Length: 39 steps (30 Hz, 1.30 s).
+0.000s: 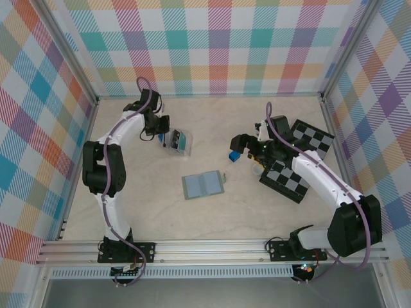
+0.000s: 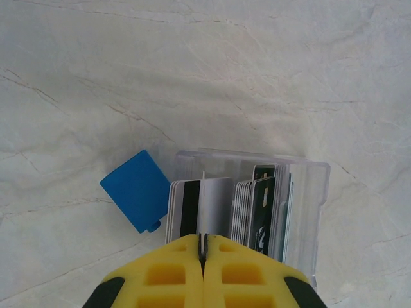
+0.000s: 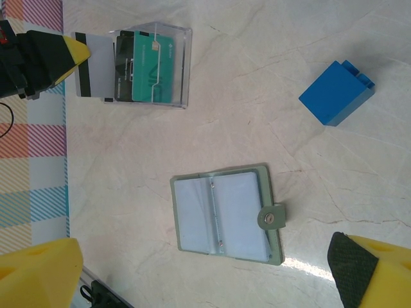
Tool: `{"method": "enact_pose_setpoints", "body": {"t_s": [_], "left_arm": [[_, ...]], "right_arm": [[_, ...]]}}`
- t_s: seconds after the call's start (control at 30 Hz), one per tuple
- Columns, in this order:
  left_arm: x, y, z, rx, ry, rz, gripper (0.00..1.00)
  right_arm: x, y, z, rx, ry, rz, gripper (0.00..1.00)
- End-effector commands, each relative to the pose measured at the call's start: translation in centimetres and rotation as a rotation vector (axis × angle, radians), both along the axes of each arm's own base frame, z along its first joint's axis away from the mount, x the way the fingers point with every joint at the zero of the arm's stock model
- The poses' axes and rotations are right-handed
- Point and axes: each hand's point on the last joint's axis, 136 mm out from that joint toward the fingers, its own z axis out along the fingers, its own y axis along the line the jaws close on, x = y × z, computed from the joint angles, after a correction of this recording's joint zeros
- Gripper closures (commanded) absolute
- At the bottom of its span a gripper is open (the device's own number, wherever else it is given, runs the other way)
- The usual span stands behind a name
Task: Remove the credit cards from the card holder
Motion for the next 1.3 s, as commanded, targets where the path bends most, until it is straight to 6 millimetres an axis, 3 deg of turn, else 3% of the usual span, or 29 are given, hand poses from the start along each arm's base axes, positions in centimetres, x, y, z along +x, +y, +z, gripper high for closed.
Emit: {"method": "enact_pose_setpoints", "body": {"t_s": [0.0, 0.07, 0.17, 0.3, 0.5, 0.73, 0.83, 1.0, 1.27], "left_arm": [[0.3, 0.5, 0.4, -0.004, 0.003, 0.007, 1.0], [0.2, 0.5, 0.0, -0.002, 0.018, 0.007, 0.96], [0.2, 0.7, -0.3, 0.003, 0.033, 0.019, 0.8], [0.3, 1.0, 0.5, 0.006, 0.02, 0.05, 0.65], [0.0, 1.2, 4.1, -0.03, -0.035, 0.121, 0.43], [-3.7, 1.3, 8.7, -0.145, -0.111, 0.214, 0.25], [-6.0, 2.1, 9.1, -0.145, -0.129, 0.246, 0.13], [-10.0, 3.5, 8.5, -0.128, -0.127, 0.285, 0.01], [-14.7, 5.4, 5.9, -0.134, -0.079, 0.389, 0.0]], "right_arm": [[-0.3, -0.1, 0.3, 0.018, -0.006, -0.005, 0.0], [-0.2, -0.1, 0.2, 0.017, 0.001, -0.007, 0.0], [-0.1, 0.0, 0.4, 0.02, -0.003, -0.008, 0.0], [-0.1, -0.1, 0.4, 0.016, -0.006, -0.009, 0.0], [-0.1, -0.1, 0.4, 0.007, -0.006, -0.006, 0.0], [-0.4, 0.7, 0.4, -0.054, -0.034, 0.034, 0.0], [-0.9, 1.9, 0.0, -0.104, -0.049, 0.076, 0.0], [-2.3, 5.5, -2.0, -0.245, -0.06, 0.189, 0.02], [-5.0, 12.7, -6.4, -0.464, 0.018, 0.38, 0.09]]}}
